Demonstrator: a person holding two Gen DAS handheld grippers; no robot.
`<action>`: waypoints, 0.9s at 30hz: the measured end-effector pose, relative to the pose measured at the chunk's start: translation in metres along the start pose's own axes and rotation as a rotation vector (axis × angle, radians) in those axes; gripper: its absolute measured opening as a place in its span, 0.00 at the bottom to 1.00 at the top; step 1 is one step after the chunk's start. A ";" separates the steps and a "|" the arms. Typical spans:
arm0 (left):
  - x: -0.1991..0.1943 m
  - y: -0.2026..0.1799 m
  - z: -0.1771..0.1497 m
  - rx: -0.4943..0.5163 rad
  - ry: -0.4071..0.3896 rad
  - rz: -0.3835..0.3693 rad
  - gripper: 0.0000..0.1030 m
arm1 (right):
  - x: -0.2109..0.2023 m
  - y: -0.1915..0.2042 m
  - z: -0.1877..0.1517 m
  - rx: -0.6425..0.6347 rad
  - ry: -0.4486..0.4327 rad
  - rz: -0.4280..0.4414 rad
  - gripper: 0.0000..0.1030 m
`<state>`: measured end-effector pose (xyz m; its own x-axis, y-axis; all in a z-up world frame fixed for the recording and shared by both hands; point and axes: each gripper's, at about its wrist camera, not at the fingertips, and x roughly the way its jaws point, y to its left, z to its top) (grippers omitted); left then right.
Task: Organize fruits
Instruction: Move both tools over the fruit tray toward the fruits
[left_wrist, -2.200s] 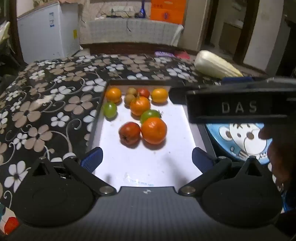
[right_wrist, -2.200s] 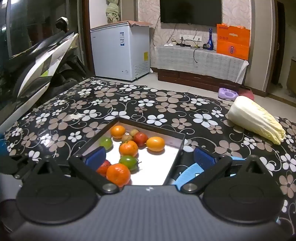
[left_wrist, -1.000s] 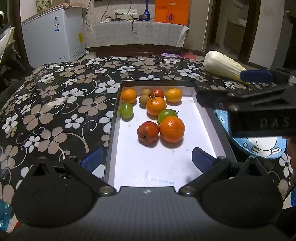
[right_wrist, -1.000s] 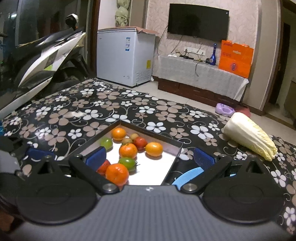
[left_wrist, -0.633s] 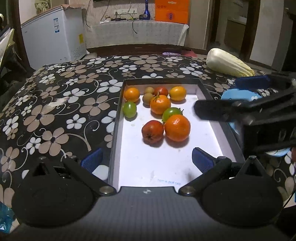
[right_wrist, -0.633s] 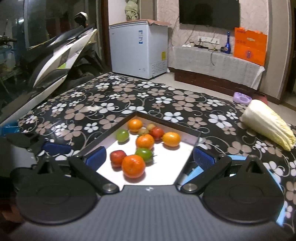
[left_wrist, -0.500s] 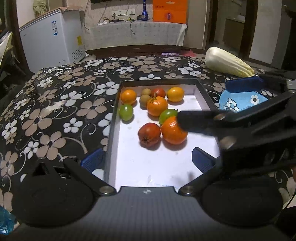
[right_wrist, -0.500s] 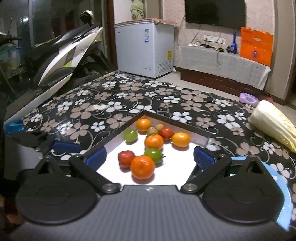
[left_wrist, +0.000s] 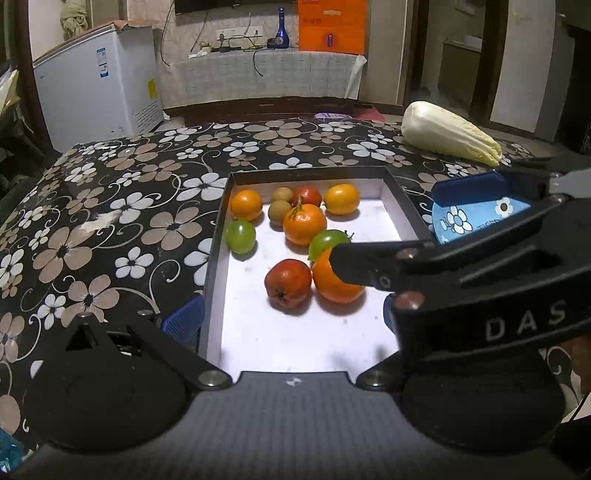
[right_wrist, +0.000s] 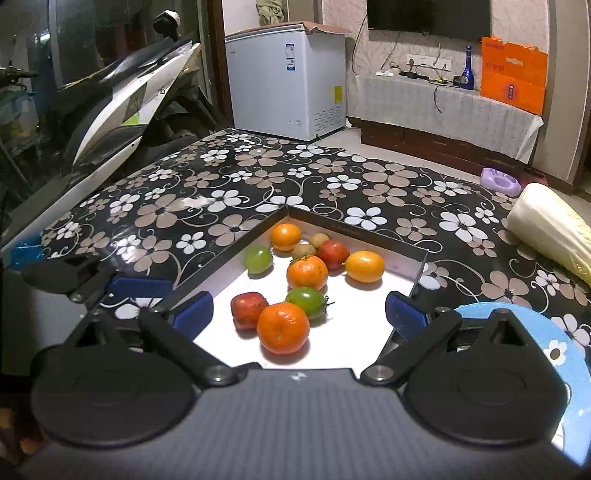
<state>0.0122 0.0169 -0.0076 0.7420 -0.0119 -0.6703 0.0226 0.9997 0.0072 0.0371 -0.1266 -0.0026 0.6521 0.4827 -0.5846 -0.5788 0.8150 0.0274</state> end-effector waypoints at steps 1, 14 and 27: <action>0.000 0.001 0.000 -0.002 -0.001 0.001 1.00 | 0.000 0.001 0.000 -0.002 0.001 0.001 0.98; -0.004 0.008 -0.002 -0.002 -0.023 -0.026 1.00 | 0.002 0.003 0.001 -0.001 -0.001 0.012 0.97; -0.008 0.005 -0.002 0.013 -0.048 -0.062 1.00 | 0.003 -0.001 0.001 0.006 0.007 -0.009 0.85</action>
<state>0.0047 0.0219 -0.0039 0.7701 -0.0751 -0.6335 0.0783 0.9967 -0.0230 0.0404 -0.1252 -0.0035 0.6539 0.4729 -0.5905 -0.5699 0.8213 0.0266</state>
